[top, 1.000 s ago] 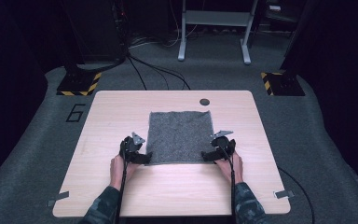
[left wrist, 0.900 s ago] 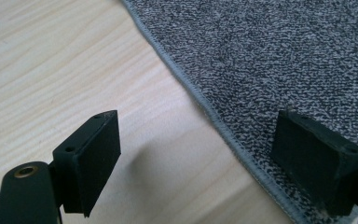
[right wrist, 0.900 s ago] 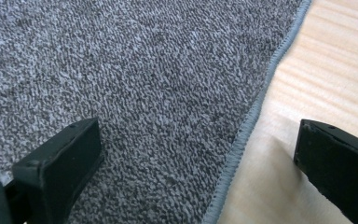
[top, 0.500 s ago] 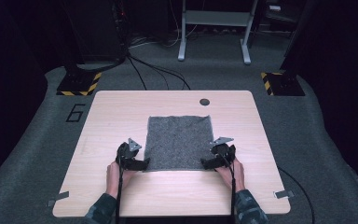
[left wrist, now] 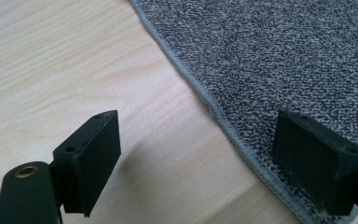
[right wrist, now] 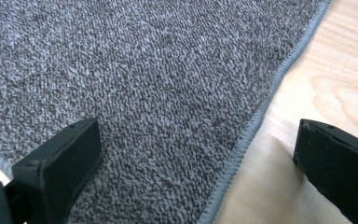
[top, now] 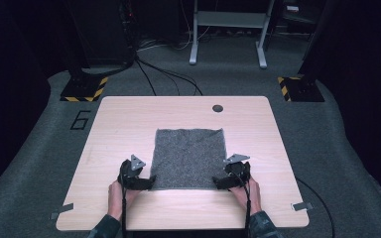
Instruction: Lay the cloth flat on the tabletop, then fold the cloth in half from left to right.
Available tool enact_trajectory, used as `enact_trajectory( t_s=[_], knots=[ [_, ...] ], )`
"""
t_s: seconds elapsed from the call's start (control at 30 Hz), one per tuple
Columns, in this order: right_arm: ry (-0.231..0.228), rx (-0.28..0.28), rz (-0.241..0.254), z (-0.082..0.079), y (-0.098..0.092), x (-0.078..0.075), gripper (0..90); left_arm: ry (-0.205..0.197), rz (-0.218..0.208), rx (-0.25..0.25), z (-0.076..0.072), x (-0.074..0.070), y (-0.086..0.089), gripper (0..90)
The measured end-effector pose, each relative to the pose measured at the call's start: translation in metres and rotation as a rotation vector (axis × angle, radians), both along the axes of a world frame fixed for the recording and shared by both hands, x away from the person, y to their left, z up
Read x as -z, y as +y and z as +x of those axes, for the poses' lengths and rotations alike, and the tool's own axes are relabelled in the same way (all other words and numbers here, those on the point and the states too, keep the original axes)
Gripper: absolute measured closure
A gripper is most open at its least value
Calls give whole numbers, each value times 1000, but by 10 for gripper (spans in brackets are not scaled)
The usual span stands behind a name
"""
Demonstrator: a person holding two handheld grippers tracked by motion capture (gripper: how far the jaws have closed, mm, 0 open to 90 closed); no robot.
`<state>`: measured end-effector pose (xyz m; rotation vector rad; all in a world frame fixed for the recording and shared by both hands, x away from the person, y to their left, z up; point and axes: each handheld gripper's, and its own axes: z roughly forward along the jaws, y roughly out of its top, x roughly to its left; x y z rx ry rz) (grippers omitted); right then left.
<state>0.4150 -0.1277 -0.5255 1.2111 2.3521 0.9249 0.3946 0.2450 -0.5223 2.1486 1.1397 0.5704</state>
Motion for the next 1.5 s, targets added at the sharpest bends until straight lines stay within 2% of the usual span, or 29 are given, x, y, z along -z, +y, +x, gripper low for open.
enact_trajectory(
  t_s=[0.17, 0.23, 0.3, 0.43, 0.5, 0.6, 0.67, 0.8, 0.83, 0.93, 1.03, 1.23, 1.4, 1.5],
  knots=[
    [-2, -3, 2, -8, 0, 0, 7, 8, 8, 8, -6, -1, 1, 152],
    [3, 3, 7, -12, 0, 0, 7, 13, -2, 10, -9, -1, 0, 152],
    [-2, 5, 7, -15, -1, 1, 7, 18, -1, 28, -11, -1, 2, 152],
    [-11, 1, 13, -18, -2, 0, 0, 6, -29, 25, -13, -4, 6, 144],
    [-21, -7, 22, -18, -3, -5, 0, -4, -67, 12, -11, -9, 10, 143],
    [-30, 0, 40, -19, -2, -14, 0, -6, -117, -13, -2, -20, 18, 143],
    [-39, -17, 44, -19, 1, -18, 0, -19, -118, -20, 5, -26, 20, 143],
    [-47, -28, 52, -19, 11, -22, 5, 3, -158, -25, 24, -35, 24, 140],
    [-43, -47, 46, -19, 13, -23, 5, 9, -163, -24, 28, -36, 25, 139],
    [-50, -65, 46, -18, 20, -25, 6, 17, -164, -23, 41, -39, 25, 140],
    [-45, -80, 50, -19, 26, -28, 6, 26, -183, -22, 52, -41, 24, 138],
    [-45, -116, 67, -21, 39, -33, 10, 40, -179, -7, 78, -44, 19, 141],
    [-35, -142, 77, -22, 53, -33, 11, 33, -181, -1, 95, -46, 13, 143],
    [-32, -159, 87, -23, 63, -32, 12, 48, -203, 3, 106, -47, 11, 139]
  ],
)
